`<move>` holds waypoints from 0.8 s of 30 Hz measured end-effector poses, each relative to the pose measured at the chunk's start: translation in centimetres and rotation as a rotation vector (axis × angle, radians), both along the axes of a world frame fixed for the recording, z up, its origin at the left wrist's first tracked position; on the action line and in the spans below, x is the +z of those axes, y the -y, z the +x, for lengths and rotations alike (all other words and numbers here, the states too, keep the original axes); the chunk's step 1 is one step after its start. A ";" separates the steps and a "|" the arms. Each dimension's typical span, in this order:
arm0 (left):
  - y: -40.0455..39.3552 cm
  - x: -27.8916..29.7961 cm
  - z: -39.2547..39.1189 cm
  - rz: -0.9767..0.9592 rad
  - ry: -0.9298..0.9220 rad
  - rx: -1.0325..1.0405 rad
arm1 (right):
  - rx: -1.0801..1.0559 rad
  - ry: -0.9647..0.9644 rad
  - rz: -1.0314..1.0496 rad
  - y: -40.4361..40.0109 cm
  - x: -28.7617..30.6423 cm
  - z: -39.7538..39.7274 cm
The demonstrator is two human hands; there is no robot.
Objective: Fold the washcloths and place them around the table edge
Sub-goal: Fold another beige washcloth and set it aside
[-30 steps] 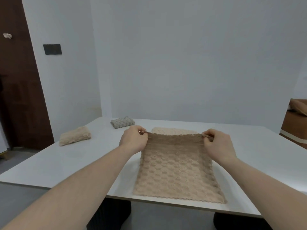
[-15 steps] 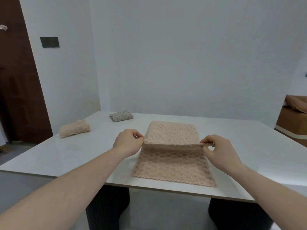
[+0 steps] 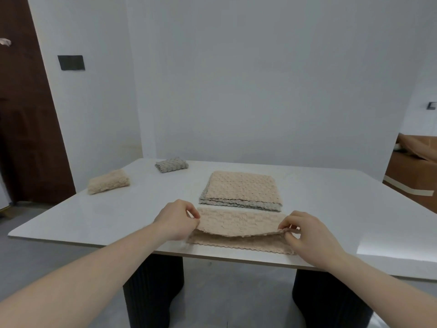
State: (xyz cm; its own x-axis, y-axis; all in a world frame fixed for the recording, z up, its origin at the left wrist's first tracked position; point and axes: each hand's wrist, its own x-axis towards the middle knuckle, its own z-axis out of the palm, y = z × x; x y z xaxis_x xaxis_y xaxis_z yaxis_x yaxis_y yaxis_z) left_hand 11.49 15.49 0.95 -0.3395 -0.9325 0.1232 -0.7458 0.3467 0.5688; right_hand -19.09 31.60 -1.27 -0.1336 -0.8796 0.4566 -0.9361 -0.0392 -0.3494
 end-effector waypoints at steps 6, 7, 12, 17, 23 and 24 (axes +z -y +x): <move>-0.3 -0.4 -0.1 -0.006 0.082 -0.002 | -0.004 -0.014 0.045 -0.5 -1.0 -0.4; -0.3 -0.5 -0.2 0.001 0.087 -0.003 | 0.008 -0.015 0.053 -0.5 -1.2 -0.4; -0.3 -0.9 -0.2 0.067 0.045 0.003 | 0.031 0.000 0.069 -0.9 -1.5 -0.4; -0.2 -1.4 0.1 0.087 0.046 0.010 | 0.048 0.026 0.123 -1.3 -1.7 -0.4; -0.2 -2.0 -0.3 0.052 0.096 -0.006 | 0.039 0.080 0.198 -1.2 -1.2 -0.2; -0.3 -1.9 -0.3 0.026 0.108 -0.002 | 0.040 0.083 0.208 -1.2 -1.0 -0.1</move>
State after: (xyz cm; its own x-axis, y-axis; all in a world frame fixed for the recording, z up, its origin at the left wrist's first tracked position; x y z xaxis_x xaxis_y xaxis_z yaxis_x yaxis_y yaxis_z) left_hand 11.14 15.74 -0.91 -0.3509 -0.9344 0.0616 -0.8028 0.3341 0.4939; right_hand -19.19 32.83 -2.24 -0.1261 -0.9590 0.2539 -0.9029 0.0049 -0.4299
